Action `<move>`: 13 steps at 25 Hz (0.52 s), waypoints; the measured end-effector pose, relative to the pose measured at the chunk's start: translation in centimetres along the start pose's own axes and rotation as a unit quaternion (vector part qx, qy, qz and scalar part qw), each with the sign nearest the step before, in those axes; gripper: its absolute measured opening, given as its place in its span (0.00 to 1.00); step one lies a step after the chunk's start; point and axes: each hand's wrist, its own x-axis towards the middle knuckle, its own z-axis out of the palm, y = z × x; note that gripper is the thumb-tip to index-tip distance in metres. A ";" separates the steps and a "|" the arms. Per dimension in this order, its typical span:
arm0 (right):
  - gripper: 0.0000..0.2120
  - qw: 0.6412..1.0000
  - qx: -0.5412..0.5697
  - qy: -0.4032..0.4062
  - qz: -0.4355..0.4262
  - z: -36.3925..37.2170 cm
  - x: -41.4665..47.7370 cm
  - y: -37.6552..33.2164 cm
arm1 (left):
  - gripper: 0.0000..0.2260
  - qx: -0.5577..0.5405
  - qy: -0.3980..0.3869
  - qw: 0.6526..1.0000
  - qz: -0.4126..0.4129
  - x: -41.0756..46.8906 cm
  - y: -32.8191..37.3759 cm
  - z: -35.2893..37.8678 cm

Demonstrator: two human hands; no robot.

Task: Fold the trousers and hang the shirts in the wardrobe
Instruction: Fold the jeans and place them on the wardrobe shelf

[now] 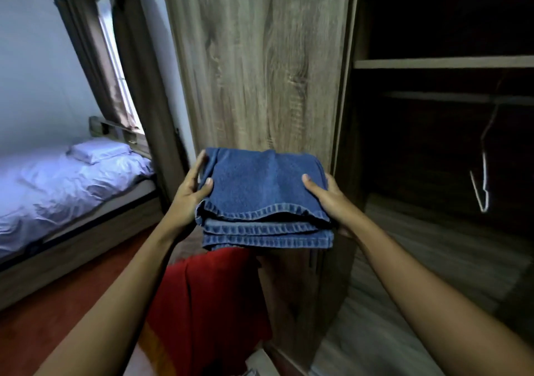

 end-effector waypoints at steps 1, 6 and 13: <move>0.37 0.999 -0.025 0.010 -0.028 -0.2 -0.4 0.5 | 0.21 0.007 -0.014 1.000 -0.006 0.2 -0.1 0.6; 0.50 0.994 -0.099 0.020 -0.031 -2.7 -2.9 4.9 | 0.29 0.036 -0.114 0.992 -0.041 0.9 -2.1 4.6; 0.32 0.986 -0.009 0.149 0.074 -8.9 -6.7 14.1 | 0.42 0.088 -0.273 0.954 -0.091 0.4 -9.2 13.5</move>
